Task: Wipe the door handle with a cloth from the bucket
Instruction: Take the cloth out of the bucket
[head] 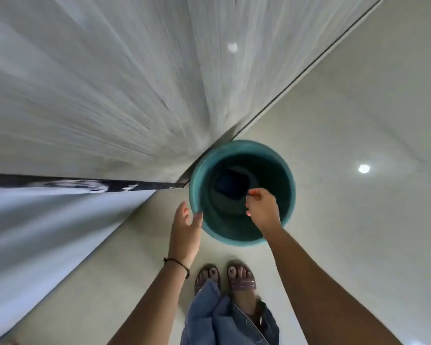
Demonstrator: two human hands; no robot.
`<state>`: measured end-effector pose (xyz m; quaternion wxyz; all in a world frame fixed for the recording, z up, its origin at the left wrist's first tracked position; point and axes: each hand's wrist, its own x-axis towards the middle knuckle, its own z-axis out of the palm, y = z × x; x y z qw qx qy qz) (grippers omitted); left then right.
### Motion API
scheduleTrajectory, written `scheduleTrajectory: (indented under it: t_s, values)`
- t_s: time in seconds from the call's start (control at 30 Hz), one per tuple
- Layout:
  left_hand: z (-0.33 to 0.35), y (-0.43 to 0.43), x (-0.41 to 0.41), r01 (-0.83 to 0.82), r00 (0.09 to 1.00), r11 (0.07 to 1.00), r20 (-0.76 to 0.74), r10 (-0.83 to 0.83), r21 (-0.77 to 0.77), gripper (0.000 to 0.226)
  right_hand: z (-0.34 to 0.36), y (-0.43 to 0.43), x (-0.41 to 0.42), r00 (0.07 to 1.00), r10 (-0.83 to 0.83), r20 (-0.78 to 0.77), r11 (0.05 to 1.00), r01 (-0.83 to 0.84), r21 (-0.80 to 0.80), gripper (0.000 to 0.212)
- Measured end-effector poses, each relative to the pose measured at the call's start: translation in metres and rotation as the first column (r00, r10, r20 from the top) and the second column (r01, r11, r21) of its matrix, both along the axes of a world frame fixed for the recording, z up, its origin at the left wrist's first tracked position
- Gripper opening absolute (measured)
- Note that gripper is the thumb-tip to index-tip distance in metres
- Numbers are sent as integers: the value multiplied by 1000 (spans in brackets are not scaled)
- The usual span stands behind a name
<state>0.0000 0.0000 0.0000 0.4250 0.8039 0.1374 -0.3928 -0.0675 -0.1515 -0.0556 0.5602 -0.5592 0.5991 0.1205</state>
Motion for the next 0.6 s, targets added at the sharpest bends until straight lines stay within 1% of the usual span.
scheduleTrajectory:
  t_s: [0.07,0.13,0.2,0.27,0.33,0.4,0.47,0.5,0.57,0.6]
  values:
    - [-41,-8,5,14,993,999,119,-9,-42,35,-52,-2,14,997,-68,-43,997,69,22,31]
    - [-67,-14,10,15,981,999,196,-6,-44,29,-93,-6,27,993,-39,-109,998,43,40,42]
    - [-86,-15,8,-11,970,997,241,28,-70,24,-131,-6,34,981,80,-174,996,-86,-26,52]
    - [-97,-14,6,-31,957,997,287,49,-68,14,-157,-8,38,951,214,-223,962,-245,-123,66]
    - [-104,-14,5,-53,948,996,311,71,-67,7,-179,-13,46,878,380,-293,882,-439,-173,83]
    - [-107,-15,4,-79,940,994,325,101,-79,16,-191,-14,54,784,514,-349,789,-591,-166,92]
    - [-111,-14,3,-94,934,990,336,123,-102,20,-200,-10,59,733,548,-403,734,-652,-190,89]
    - [-112,-13,3,-97,933,990,338,128,-107,20,-202,-7,60,718,546,-431,714,-668,-208,81]
    - [-113,-14,2,-97,932,989,340,129,-110,18,-199,-2,61,708,529,-467,717,-667,-201,57]
    - [-114,-13,3,-91,933,991,340,119,-99,17,-194,0,61,726,508,-463,748,-638,-181,49]
